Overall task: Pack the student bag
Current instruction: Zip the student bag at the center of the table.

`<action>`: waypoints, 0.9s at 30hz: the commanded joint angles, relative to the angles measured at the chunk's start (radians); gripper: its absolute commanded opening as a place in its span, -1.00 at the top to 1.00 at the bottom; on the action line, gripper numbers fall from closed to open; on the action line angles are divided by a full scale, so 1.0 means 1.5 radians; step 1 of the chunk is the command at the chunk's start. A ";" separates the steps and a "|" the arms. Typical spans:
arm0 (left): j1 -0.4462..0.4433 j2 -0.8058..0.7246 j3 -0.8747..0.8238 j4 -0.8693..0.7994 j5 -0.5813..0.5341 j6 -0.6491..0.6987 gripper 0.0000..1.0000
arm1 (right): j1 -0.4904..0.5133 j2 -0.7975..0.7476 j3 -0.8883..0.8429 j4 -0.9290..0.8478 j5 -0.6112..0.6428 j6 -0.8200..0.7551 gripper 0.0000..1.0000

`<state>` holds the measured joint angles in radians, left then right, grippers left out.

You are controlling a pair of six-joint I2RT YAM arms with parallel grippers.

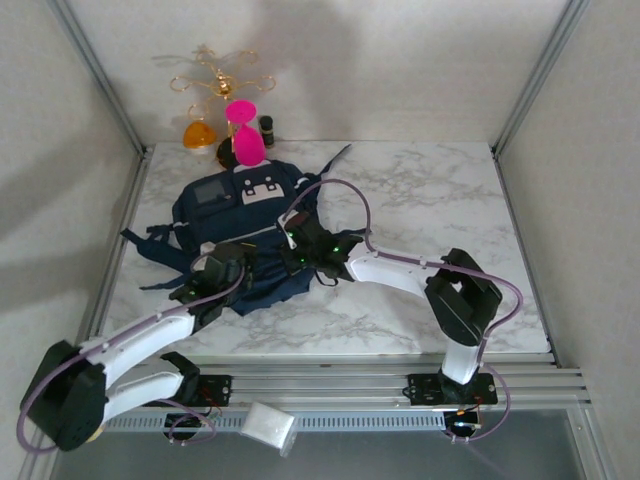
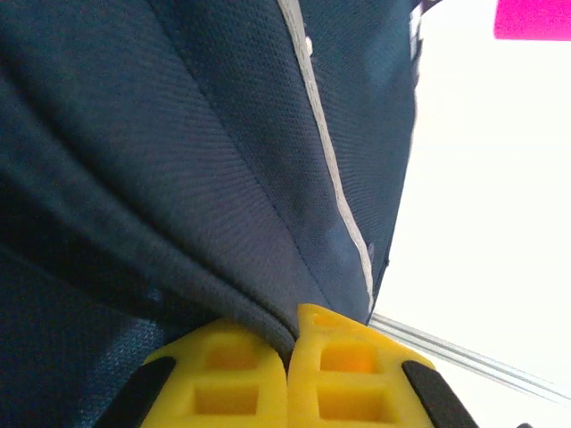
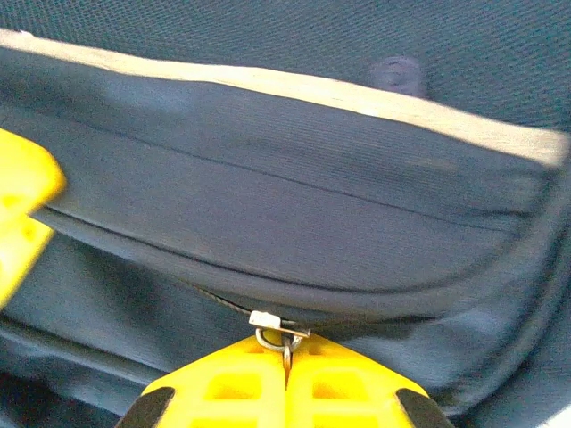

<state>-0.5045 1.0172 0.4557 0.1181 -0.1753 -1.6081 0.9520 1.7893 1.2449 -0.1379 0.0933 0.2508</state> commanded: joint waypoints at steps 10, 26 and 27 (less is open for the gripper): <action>0.292 -0.115 -0.037 -0.160 0.063 0.341 1.00 | -0.105 -0.027 -0.016 -0.033 -0.003 -0.105 1.00; 0.361 -0.056 0.030 -0.177 0.175 0.473 1.00 | -0.131 0.050 0.039 0.059 0.066 -0.269 1.00; 0.361 -0.051 0.036 -0.185 0.175 0.476 1.00 | -0.132 0.059 0.053 0.055 0.079 -0.269 1.00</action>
<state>-0.0372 0.9241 0.4789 -0.0753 0.3115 -0.9737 0.8566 1.8446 1.2747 -0.0307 -0.0551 -0.1013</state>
